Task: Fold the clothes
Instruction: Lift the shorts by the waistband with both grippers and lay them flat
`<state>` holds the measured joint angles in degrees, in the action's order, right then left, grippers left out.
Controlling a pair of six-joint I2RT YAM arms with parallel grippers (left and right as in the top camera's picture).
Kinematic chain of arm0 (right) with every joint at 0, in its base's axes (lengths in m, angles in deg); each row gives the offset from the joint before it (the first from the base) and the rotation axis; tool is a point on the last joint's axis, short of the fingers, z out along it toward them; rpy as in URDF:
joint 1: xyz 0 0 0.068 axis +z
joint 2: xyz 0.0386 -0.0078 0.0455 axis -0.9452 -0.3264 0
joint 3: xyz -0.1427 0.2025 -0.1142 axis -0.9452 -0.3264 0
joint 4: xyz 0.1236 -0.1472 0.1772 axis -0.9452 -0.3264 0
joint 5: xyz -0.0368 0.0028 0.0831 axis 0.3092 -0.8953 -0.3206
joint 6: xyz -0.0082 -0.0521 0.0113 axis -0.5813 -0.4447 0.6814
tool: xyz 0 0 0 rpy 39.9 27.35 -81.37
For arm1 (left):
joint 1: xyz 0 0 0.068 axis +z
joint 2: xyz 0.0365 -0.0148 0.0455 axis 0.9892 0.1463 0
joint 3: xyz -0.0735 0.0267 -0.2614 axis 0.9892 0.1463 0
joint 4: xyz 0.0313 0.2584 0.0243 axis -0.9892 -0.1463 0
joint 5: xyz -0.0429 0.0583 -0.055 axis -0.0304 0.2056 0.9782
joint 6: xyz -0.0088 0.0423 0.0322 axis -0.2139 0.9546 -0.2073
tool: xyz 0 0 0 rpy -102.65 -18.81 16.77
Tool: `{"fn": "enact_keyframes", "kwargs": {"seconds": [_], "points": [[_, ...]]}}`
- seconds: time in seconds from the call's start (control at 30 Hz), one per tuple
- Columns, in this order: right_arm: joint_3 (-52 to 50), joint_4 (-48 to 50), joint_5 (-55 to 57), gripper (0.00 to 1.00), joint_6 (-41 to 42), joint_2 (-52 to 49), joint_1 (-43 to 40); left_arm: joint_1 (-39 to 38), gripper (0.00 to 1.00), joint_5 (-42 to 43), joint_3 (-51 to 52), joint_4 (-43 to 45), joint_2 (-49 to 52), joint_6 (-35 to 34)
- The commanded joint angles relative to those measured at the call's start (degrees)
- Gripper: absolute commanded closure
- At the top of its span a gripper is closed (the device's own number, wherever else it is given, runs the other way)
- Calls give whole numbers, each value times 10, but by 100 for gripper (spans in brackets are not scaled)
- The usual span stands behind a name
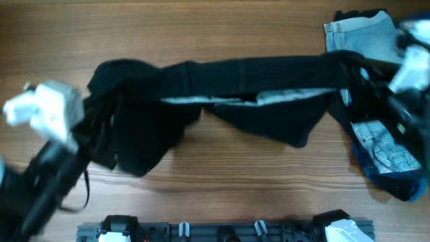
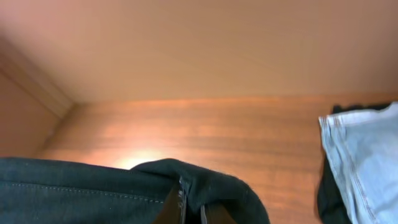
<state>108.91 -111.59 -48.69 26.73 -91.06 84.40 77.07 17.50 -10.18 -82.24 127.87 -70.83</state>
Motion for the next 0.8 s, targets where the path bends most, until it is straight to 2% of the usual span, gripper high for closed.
{"fn": "enact_keyframes", "kwargs": {"seconds": [0.0,0.13,0.37,0.57,0.77], "points": [[16,-19,111,96,-18,30,-20,14,96,-82,-31,11,-40,-10],[15,-80,111,96,4,33,-20,14,96,-84,-33,-16,-37,-10],[14,-165,111,96,38,5,-20,14,96,-126,-32,-131,19,-15],[-3,-142,119,96,28,-57,-20,14,96,-128,-32,-179,112,-14],[-14,-66,141,96,-3,-178,-20,14,96,-172,-32,-134,231,-9]]}}
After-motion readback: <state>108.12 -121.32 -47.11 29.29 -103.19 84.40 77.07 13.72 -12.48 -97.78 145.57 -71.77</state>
